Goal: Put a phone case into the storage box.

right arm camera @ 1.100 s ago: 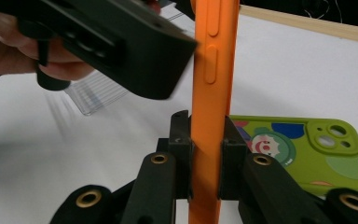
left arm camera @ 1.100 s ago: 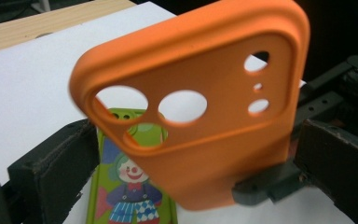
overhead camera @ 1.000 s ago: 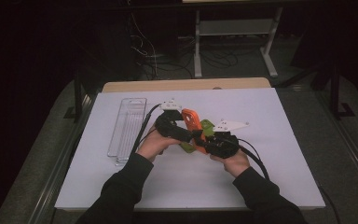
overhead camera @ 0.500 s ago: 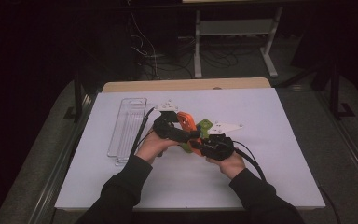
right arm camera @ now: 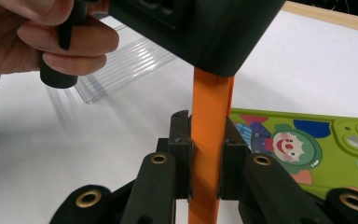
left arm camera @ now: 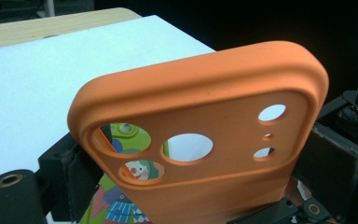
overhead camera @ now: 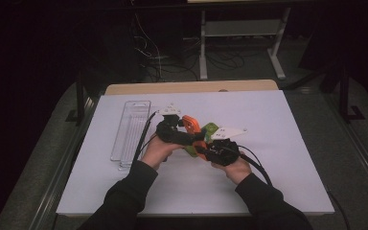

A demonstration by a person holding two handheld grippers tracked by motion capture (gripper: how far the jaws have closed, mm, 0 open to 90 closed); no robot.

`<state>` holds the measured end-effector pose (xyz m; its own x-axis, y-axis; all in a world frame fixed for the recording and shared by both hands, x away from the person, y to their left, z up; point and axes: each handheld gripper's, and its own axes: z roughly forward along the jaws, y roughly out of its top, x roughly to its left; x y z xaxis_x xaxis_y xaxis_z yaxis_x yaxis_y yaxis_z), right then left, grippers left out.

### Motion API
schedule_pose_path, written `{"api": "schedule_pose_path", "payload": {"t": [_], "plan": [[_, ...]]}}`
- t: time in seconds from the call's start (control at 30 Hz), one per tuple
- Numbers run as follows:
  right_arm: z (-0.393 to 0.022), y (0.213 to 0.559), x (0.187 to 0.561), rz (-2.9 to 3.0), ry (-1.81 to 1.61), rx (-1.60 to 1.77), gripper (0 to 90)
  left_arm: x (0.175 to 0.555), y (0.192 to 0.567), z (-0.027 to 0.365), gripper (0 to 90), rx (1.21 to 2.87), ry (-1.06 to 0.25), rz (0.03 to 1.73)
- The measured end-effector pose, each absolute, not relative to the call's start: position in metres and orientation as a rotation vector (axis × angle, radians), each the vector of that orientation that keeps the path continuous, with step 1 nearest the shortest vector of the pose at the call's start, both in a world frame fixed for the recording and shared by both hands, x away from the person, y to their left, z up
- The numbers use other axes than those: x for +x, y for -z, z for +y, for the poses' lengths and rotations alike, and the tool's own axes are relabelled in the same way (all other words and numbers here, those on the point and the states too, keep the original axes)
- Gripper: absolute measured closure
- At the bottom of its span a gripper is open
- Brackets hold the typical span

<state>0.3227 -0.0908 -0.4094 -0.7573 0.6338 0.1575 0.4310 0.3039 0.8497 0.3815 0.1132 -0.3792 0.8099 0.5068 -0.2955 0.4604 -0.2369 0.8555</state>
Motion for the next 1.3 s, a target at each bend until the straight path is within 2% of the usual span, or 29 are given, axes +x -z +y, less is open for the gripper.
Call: {"api": "schedule_pose_path", "payload": {"t": [0.37, 0.47, 0.6, 0.7, 0.77, 0.9, 1.3], "plan": [[-0.09, 0.412, 0.323, 2.383, -1.408, 0.986, 75.9, 0.38, 0.377, 0.111, 14.6, 1.877, -0.055, 0.731], [-0.091, 0.41, 0.323, 2.376, -1.41, 0.977, 63.5, 0.38, 0.376, 0.11, 14.9, 1.882, -0.047, 0.723], [-0.095, 0.409, 0.324, 2.383, -1.387, 1.013, 36.3, 0.382, 0.372, 0.11, 14.9, 1.88, -0.061, 0.711], [-0.102, 0.408, 0.325, 2.406, -1.363, 0.994, 24.1, 0.385, 0.364, 0.114, 14.9, 1.885, -0.077, 0.716], [-0.108, 0.408, 0.322, 2.41, -1.335, 0.982, 19.3, 0.387, 0.359, 0.117, 14.9, 1.866, -0.093, 0.724], [-0.123, 0.413, 0.318, 2.45, -1.314, 0.99, 1.6, 0.394, 0.347, 0.127, 14.9, 1.856, -0.12, 0.744], [-0.165, 0.427, 0.303, 2.428, -1.236, 1.015, 0.0, 0.415, 0.315, 0.168, 14.9, 1.82, -0.25, 0.822]]}}
